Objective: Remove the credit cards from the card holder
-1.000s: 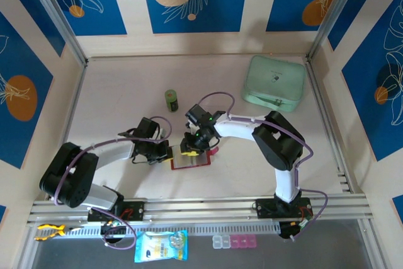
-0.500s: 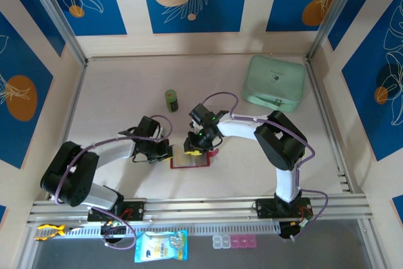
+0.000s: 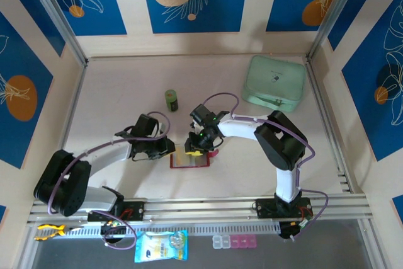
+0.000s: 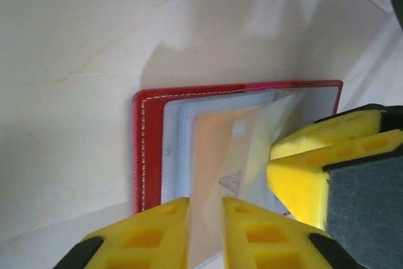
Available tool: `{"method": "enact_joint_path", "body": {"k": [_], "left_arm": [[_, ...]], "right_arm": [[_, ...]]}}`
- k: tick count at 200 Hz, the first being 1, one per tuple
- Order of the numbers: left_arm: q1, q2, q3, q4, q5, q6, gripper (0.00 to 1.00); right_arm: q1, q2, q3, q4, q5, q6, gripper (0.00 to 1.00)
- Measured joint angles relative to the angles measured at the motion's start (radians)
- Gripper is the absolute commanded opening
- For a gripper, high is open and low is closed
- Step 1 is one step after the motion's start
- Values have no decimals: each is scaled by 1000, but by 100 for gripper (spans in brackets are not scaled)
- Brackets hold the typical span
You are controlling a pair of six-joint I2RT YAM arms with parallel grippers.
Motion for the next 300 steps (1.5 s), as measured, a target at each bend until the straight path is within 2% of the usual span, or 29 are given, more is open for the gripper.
{"method": "enact_joint_path", "body": {"k": [16,47,124,163,241,300], "left_arm": [[-14,0,0,16,5,-18,30],[-40,14,0,55,15,-46,31],[-81,66,0,124,34,-95,25],[-87,66,2,121,36,-98,25],[-142,69,99,80,23,-98,38],[-216,142,182,53,-7,-114,44]], "right_arm": [[0,0,-3,3,-2,0,29],[0,0,-5,6,-2,0,29],[0,-6,-5,7,-1,0,29],[-5,-72,-33,5,17,-3,30],[-75,-245,-117,0,43,-23,30],[-127,-356,-218,-6,59,-42,30]]}}
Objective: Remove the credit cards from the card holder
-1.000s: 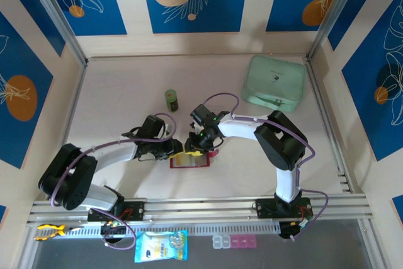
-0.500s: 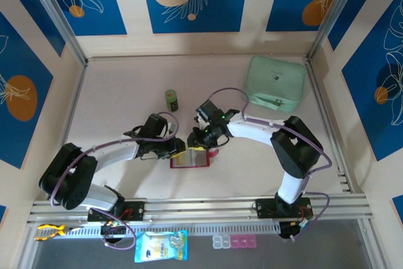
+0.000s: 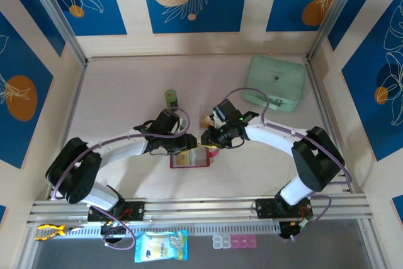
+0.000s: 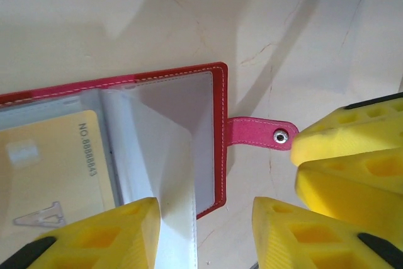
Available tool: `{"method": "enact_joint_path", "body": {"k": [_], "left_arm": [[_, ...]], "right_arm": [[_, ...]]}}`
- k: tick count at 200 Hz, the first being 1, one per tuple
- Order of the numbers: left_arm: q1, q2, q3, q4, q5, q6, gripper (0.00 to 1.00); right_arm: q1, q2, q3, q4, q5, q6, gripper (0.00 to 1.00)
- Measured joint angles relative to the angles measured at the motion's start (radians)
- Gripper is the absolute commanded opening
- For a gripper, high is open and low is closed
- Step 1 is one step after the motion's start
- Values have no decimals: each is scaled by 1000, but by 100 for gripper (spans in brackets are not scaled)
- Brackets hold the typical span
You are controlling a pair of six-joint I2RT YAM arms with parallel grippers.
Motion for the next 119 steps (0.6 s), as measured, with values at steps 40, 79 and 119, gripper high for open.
{"method": "enact_joint_path", "body": {"k": [40,79,119], "left_arm": [[-40,44,40,-14,-18,-3,48],[-67,108,66,-13,-31,-8,55],[-84,154,78,-14,-44,-10,56]], "right_arm": [[-32,-39,-59,12,0,-8,30],[-57,-79,-109,25,-7,-15,31],[-86,-117,-150,33,-19,-26,31]]}}
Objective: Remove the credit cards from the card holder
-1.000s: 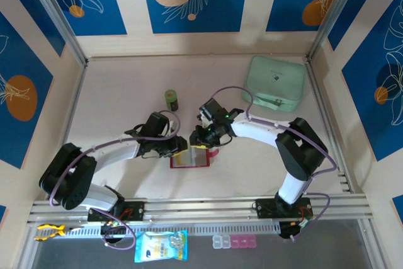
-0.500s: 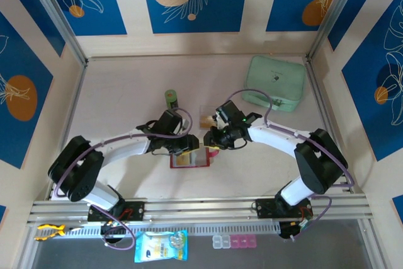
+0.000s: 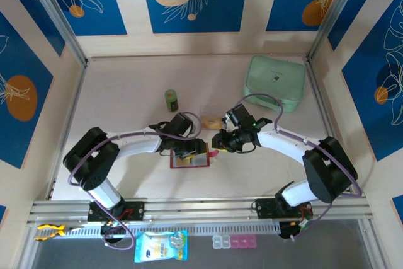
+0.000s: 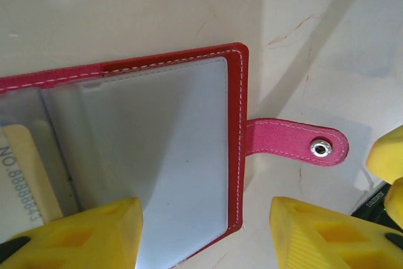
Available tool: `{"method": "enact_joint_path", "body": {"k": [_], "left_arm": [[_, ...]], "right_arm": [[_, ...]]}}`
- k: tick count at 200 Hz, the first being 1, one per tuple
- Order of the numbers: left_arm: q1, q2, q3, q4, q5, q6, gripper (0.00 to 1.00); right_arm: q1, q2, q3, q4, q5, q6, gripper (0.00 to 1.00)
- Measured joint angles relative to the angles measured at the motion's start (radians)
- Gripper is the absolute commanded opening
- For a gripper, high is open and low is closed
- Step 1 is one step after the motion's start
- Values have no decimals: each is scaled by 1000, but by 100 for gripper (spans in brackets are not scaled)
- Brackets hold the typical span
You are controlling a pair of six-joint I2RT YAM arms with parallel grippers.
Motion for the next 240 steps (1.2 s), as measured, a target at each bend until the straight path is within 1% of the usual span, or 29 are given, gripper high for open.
{"method": "enact_joint_path", "body": {"k": [69,97,118,147,195,224,240], "left_arm": [[-5,17,31,0,-12,1,56],[-6,13,31,-12,-32,5,55],[-5,-17,29,-29,-50,11,55],[10,-107,1,-35,-68,20,54],[83,-241,-95,-37,-79,42,48],[133,-277,-163,-34,-71,57,41],[159,-293,-201,-33,-59,63,36]], "right_arm": [[-15,-33,-24,5,-16,-1,32],[-14,-42,-25,7,-21,0,32],[-8,-43,-25,11,-24,1,31],[18,-30,-10,11,-23,8,32],[105,63,97,11,-15,32,31],[150,117,143,11,-8,54,31],[169,147,164,11,-6,65,31]]}}
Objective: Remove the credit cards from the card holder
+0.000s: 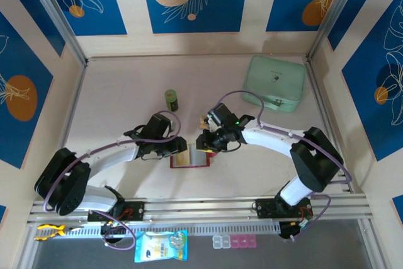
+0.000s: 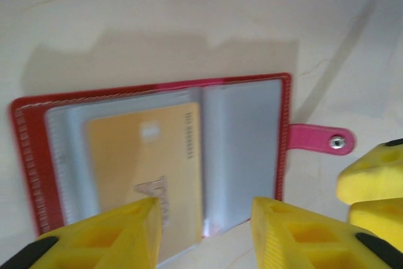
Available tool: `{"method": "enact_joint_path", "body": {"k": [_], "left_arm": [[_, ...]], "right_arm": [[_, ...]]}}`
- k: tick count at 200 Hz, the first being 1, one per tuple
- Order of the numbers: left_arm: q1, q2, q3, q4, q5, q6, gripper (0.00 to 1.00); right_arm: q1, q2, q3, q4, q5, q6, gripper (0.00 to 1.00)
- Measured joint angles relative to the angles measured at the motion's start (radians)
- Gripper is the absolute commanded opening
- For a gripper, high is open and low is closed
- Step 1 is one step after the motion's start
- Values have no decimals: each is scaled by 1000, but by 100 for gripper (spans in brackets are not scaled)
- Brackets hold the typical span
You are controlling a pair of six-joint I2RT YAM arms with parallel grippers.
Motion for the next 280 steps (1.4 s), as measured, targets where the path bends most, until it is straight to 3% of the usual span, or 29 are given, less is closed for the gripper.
{"method": "enact_joint_path", "body": {"k": [83,280], "left_arm": [[93,-19,-121,61,75,2,10],[140,34,-151,114,144,29,5]], "right_arm": [[65,127,76,5,2,45,30],[82,283,172,24,-28,55,28]]}}
